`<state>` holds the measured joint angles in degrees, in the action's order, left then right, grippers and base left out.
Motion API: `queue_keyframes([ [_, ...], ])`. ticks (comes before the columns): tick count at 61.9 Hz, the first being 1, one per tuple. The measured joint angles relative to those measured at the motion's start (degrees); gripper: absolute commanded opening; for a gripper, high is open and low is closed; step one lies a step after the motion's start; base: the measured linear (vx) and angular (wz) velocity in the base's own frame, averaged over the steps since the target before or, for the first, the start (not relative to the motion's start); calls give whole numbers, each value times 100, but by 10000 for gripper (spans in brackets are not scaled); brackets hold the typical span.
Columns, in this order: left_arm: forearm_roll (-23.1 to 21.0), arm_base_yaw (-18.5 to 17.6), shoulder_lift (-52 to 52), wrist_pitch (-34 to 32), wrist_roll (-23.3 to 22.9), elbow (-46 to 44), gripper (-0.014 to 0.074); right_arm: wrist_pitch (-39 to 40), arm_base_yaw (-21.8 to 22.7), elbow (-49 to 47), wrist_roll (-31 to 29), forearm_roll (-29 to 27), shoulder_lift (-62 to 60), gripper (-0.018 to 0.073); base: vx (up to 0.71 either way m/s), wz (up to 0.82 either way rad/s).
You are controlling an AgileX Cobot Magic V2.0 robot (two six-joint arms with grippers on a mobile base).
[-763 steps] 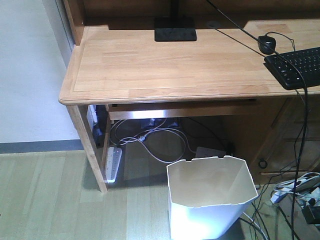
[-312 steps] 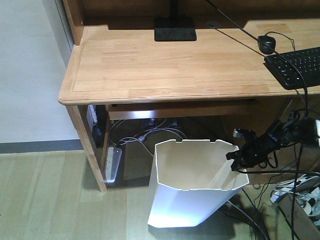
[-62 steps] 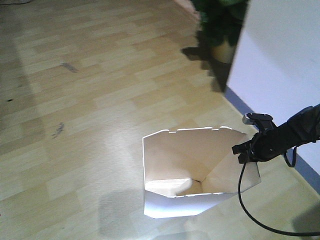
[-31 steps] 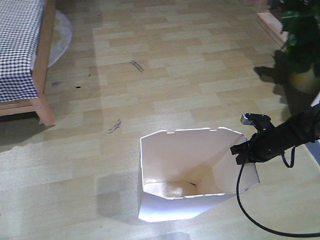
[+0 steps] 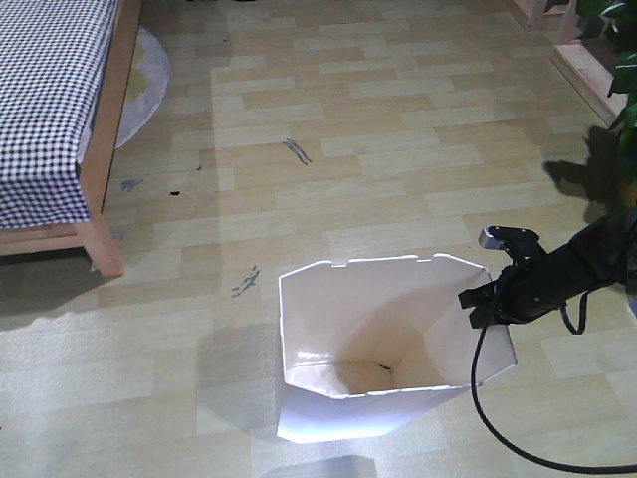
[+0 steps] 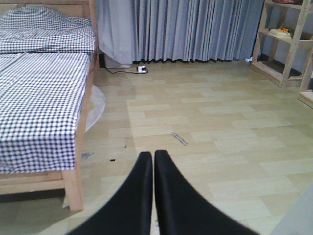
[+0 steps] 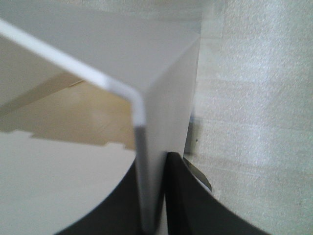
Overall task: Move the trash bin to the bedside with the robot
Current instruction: 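Hold the bin in the right gripper while the base turns toward the bed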
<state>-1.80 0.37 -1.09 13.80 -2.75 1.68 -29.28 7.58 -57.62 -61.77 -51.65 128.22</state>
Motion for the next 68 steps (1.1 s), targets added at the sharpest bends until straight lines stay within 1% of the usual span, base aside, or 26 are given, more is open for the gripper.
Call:
queue_keyframes([
  [31,0,0,0,0,0,0,-6,121,6,0,0,35,0,-6,35,-7],
  [68,0,0,0,0,0,0,-6,80,6,0,0,40,0,-6,40,12],
])
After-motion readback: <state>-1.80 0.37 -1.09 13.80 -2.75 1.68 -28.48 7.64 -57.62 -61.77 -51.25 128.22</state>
